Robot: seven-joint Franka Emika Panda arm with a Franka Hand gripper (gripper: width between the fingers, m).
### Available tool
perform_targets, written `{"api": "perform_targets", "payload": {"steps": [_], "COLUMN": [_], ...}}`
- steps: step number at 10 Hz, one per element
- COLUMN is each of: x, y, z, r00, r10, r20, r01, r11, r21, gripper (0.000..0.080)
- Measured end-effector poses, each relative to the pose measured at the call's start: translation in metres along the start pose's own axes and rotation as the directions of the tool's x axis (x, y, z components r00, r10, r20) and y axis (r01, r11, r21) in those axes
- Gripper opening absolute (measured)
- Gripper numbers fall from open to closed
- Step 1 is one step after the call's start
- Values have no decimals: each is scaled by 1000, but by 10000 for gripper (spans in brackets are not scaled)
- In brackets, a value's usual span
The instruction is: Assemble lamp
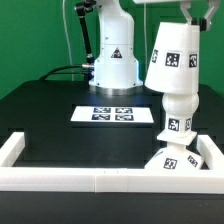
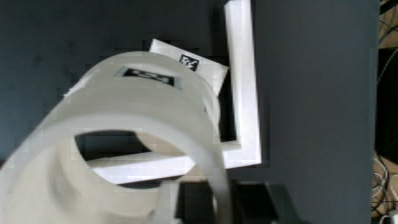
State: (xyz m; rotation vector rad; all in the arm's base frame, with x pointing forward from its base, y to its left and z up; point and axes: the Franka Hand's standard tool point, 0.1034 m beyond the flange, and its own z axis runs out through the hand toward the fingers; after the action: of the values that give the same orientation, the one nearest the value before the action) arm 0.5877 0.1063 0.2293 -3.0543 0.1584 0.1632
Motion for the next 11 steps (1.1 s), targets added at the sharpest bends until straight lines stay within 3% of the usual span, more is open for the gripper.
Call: {"api": "perform_targets", "payload": {"steps": [2,6,11], "x": [-4,-4,8], "y": [0,1,3], "z": [12,12,34], "r00": [1000,1000,1000], "r10": [9,11,13], "r20": [10,10,-15], "r01": [-9,-11,-13], "r11": [1000,1000,1000], "r21": [-3,-4,-14], "gripper": [50,50,50]}}
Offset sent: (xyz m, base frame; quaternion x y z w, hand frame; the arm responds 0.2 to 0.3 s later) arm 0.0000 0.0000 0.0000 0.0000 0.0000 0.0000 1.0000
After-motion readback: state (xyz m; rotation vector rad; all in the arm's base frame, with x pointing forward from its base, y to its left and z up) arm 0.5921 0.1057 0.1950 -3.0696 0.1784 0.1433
